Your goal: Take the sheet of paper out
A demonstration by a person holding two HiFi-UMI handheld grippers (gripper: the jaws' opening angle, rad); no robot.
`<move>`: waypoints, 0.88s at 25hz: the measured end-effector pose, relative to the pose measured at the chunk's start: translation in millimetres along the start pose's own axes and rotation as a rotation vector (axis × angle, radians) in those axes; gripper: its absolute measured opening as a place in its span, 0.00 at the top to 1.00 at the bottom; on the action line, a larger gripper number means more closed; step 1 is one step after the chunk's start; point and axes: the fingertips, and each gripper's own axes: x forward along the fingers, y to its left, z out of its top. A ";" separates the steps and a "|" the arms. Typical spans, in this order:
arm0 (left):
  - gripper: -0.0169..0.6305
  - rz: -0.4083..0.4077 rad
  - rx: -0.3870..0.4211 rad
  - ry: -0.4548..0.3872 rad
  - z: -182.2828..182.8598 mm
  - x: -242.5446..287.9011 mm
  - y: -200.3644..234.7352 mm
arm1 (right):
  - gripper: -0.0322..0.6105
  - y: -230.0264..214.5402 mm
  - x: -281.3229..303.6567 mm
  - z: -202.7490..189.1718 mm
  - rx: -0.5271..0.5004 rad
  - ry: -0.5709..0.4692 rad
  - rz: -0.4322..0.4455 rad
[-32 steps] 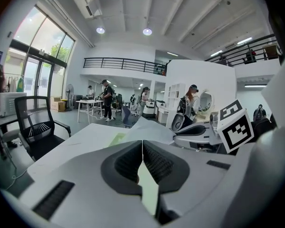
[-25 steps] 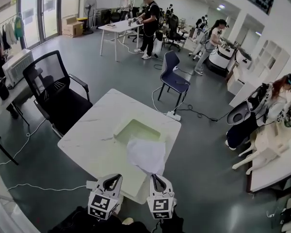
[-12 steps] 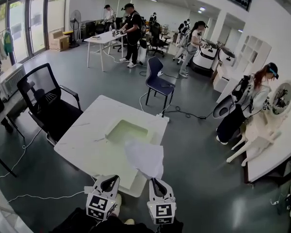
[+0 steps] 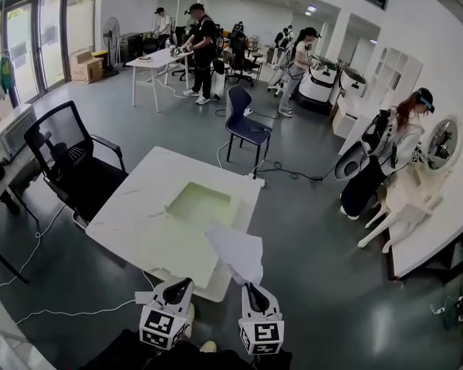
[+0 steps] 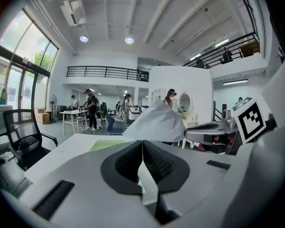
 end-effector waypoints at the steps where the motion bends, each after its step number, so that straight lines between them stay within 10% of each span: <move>1: 0.94 -0.001 0.000 -0.001 -0.2 -1.3 0.0 | 0.89 0.7 -0.5 0.4 0.003 -0.003 -0.001; 22: 0.94 0.002 -0.006 -0.014 -0.6 -14.9 20.3 | 0.89 24.1 6.3 15.3 -0.016 -0.020 0.009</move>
